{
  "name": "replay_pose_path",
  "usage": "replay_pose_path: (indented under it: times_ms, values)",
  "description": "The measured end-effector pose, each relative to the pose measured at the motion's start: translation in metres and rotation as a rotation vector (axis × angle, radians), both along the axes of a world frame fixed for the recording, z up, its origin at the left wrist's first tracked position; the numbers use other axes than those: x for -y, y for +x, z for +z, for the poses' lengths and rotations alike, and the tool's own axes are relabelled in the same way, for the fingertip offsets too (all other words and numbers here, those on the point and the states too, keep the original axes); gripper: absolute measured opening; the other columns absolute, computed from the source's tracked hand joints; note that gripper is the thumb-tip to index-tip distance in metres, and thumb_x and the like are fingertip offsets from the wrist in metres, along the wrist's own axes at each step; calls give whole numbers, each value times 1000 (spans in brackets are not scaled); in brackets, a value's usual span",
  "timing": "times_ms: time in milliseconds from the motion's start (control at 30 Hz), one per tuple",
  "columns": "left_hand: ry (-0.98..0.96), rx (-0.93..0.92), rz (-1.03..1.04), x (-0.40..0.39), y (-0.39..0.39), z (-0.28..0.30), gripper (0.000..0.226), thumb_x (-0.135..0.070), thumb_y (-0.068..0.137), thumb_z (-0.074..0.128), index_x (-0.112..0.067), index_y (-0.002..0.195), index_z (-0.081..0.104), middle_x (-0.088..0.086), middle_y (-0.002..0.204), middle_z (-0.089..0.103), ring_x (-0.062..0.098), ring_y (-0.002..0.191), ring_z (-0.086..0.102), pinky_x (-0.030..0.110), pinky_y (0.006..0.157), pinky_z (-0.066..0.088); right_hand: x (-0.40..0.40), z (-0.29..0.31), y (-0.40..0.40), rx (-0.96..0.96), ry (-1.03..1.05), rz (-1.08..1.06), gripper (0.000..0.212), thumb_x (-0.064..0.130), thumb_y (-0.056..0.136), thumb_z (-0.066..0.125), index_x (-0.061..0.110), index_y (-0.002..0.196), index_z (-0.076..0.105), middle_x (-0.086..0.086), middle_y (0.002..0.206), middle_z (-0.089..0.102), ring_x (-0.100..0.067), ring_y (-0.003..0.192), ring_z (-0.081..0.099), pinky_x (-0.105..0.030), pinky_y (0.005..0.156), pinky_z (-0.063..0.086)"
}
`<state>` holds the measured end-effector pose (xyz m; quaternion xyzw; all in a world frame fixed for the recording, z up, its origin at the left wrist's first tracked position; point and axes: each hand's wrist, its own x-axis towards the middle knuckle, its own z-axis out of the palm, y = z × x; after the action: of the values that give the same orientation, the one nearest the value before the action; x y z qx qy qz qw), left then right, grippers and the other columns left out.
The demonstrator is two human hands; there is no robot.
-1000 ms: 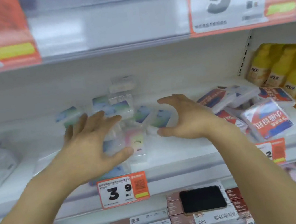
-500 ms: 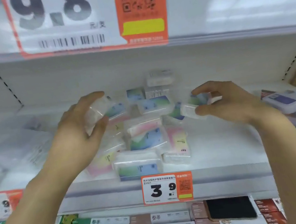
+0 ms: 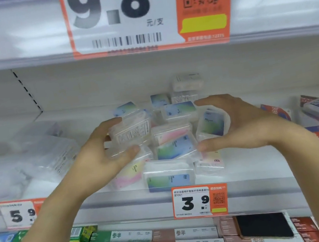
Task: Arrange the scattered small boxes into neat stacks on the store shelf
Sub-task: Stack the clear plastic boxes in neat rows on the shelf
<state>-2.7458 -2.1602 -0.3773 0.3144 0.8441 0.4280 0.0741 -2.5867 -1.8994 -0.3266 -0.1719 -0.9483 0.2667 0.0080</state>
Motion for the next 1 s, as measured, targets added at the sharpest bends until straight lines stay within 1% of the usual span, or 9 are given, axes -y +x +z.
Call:
replay_pose_path:
  times_ms: [167, 300, 400, 467, 533, 633, 767, 933, 1000]
  values:
    - [-43, 18, -101, 7, -1, -2, 98, -60, 55, 78, -54, 137, 25, -30, 124, 48, -11, 114, 48, 14, 85, 39, 33, -9, -23, -253, 75, 89, 44, 41, 81, 72, 38, 123, 60, 18, 128, 56, -2, 123, 47, -25, 108, 37]
    - [19, 31, -99, 12, -3, -3, 101, -53, 51, 83, -50, 138, 32, -26, 122, 54, -8, 110, 52, 16, 88, 43, 39, -14, -38, -7, 190, 114, 60, 39, 86, 65, 37, 142, 43, 12, 144, 45, -12, 134, 35, -26, 107, 31]
    - [60, 47, -116, 17, -6, -3, 104, -42, 50, 87, -45, 139, 34, -23, 122, 54, -12, 108, 52, 3, 81, 43, 39, -13, -44, 95, 200, 88, 73, 52, 83, 65, 42, 147, 32, 13, 151, 34, -17, 139, 26, -37, 114, 25]
    - [69, 62, -125, 20, -7, -3, 104, -44, 50, 90, -47, 138, 34, -24, 123, 54, -12, 109, 52, 1, 80, 42, 38, -14, -46, 119, 190, 83, 74, 55, 80, 67, 42, 145, 34, 13, 144, 39, -17, 137, 29, -39, 114, 25]
    - [63, 80, -133, 21, -8, -3, 105, -53, 47, 90, -52, 136, 33, -21, 125, 55, -8, 114, 53, 11, 90, 46, 35, -14, -47, 93, 113, 83, 75, 54, 75, 73, 40, 141, 40, 15, 127, 44, -12, 127, 38, -35, 110, 32]
    - [77, 115, -137, 24, -11, -5, 108, -55, 41, 89, -56, 134, 34, -13, 126, 57, 3, 117, 56, 34, 99, 49, 27, -15, -48, -25, 33, 69, 56, 43, 77, 78, 35, 128, 55, 15, 116, 50, -4, 112, 49, -24, 96, 41]
    - [95, 136, -148, 25, -12, -7, 109, -53, 41, 92, -55, 134, 36, -8, 126, 58, 10, 118, 57, 41, 103, 47, 13, -17, -49, -258, 49, -25, 21, 33, 87, 71, 30, 107, 67, 5, 107, 56, -6, 96, 54, -20, 82, 40]
    - [103, 110, -108, 18, -5, -8, 90, -65, 56, 79, -53, 134, 36, -14, 123, 58, -1, 116, 54, 26, 97, 46, -1, -14, -47, -570, 46, -198, 12, 29, 94, 62, 21, 100, 69, 3, 99, 68, -7, 80, 60, -4, 67, 40]
    - [119, 86, -41, 11, 0, -9, 74, -62, 67, 74, -49, 131, 38, -18, 116, 58, -7, 111, 53, 14, 88, 42, -6, -12, -44, -614, 69, -261, 17, 26, 96, 58, 14, 98, 70, 2, 95, 68, -14, 80, 59, -8, 64, 39]
